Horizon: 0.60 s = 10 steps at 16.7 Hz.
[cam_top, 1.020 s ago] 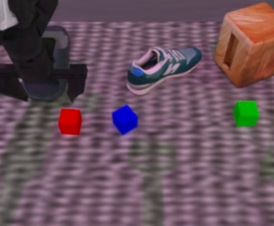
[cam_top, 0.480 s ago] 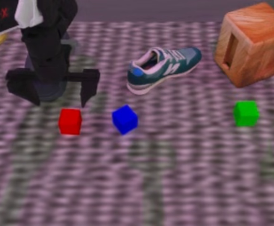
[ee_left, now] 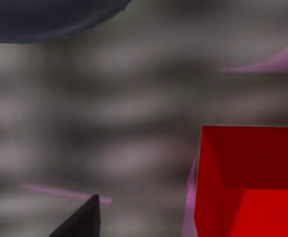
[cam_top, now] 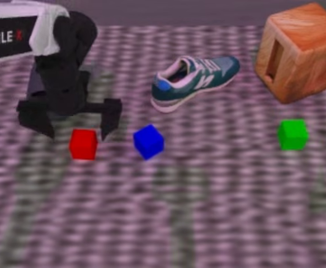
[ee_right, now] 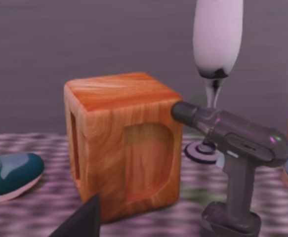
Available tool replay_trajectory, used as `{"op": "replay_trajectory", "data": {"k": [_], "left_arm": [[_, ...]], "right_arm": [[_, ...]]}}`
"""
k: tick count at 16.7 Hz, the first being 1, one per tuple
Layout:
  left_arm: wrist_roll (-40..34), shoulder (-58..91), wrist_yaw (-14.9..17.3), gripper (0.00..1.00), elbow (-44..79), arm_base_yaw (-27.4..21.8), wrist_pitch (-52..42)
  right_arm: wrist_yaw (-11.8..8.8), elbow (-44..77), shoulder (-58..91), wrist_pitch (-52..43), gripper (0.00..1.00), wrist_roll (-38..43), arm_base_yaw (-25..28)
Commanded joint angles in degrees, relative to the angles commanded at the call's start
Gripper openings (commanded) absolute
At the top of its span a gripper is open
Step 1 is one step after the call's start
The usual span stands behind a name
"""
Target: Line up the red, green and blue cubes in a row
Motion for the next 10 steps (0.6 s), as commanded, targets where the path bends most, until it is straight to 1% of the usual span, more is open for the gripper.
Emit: {"op": "replay_trajectory", "data": {"k": [2, 4, 8, 10], "left_arm": [[0.0, 1.87, 0.02, 1.0, -2.68, -0.03, 4.81], [-0.01, 3.21, 0.03, 1.0, -4.4, -0.06, 7.48], [-0.01, 3.48, 0.03, 1.0, -4.7, -0.07, 7.92], [-0.01, 3.48, 0.03, 0.85, -4.7, -0.07, 7.92]], "right_arm": [[0.0, 0.0, 0.0, 0.0, 1.0, 0.0, 0.0], [0.0, 0.0, 0.0, 0.0, 1.0, 0.0, 0.0], [0.0, 0.0, 0.0, 0.0, 1.0, 0.0, 0.0], [0.0, 0.0, 0.0, 0.0, 1.0, 0.0, 0.0]]}}
